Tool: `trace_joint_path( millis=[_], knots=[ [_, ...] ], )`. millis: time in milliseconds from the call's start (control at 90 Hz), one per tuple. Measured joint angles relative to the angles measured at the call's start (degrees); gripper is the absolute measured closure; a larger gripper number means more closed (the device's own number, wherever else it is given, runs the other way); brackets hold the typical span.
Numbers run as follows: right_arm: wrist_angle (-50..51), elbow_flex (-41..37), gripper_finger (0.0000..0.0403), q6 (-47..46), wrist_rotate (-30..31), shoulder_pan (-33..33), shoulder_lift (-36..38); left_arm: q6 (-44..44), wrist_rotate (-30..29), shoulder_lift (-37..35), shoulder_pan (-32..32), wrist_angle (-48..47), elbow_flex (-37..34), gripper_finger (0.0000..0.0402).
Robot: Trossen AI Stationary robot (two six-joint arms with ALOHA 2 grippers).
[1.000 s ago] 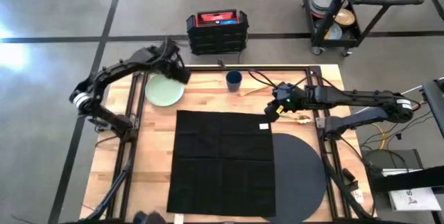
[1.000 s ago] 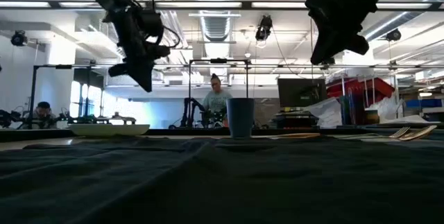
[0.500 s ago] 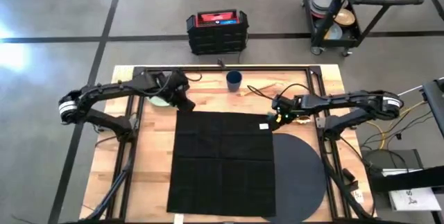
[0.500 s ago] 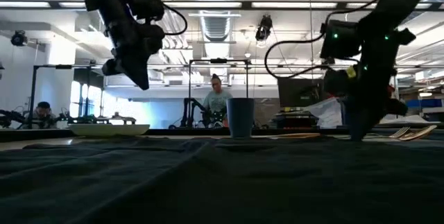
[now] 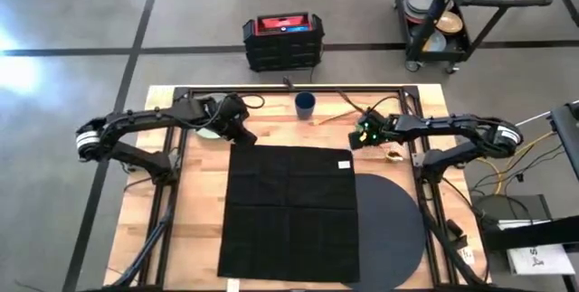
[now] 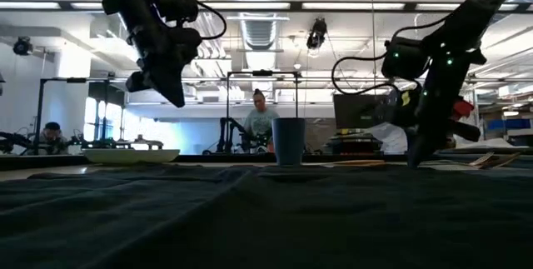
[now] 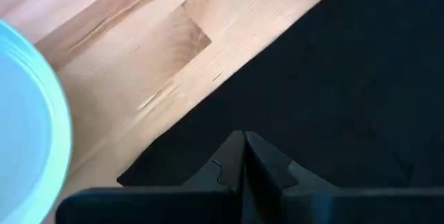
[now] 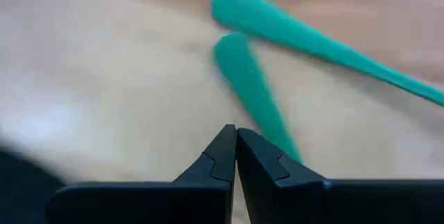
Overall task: Set table place
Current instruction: Adjust the green spoon, then fold the black table napkin
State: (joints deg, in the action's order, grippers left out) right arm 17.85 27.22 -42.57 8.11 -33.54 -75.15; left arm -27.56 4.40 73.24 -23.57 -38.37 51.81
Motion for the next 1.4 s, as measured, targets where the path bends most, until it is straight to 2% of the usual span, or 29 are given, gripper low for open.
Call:
trace_joint_path(
  millis=[100,278,556,700,822,1011,1178,1289,1400],
  knots=[
    [-0.67,-0.20,0.0403,-0.05,-1.60,-0.26,1.84,-0.01,0.02,0.47,0.02,-0.01,-0.11,0.0402],
    [-2.10,-0.09,0.0403,-0.59,-8.63,3.13,6.95,0.93,0.11,1.15,0.02,-0.58,-1.22,0.0402],
    [-2.25,-0.06,0.0403,-1.79,-9.75,10.46,13.59,-0.69,0.77,2.63,-0.28,-0.72,-7.04,0.0402],
    [-2.27,0.02,0.0401,-1.02,-10.99,12.60,14.41,-4.67,-5.33,3.18,-1.15,-1.05,-9.77,0.0397],
    [-2.29,0.03,0.0381,-0.92,-11.64,13.42,14.27,-4.90,-5.32,2.80,-2.60,-0.79,-10.54,0.0369],
    [-2.36,0.04,0.0328,-0.94,-12.45,13.53,14.27,-3.53,-3.99,3.25,-4.02,-0.50,-12.43,0.0296],
    [-2.79,0.04,0.0290,-1.34,-12.50,13.53,14.29,-3.48,-6.46,3.44,-4.35,3.45,-14.08,0.0238],
    [-2.78,0.04,0.0274,-1.36,-12.48,13.53,14.29,-3.47,-6.31,3.44,-4.28,8.63,-15.66,0.0217],
    [-2.78,0.04,0.0263,-1.36,-12.50,13.53,14.26,-4.07,-6.25,4.27,-4.37,10.36,-16.81,0.0213]
  ],
)
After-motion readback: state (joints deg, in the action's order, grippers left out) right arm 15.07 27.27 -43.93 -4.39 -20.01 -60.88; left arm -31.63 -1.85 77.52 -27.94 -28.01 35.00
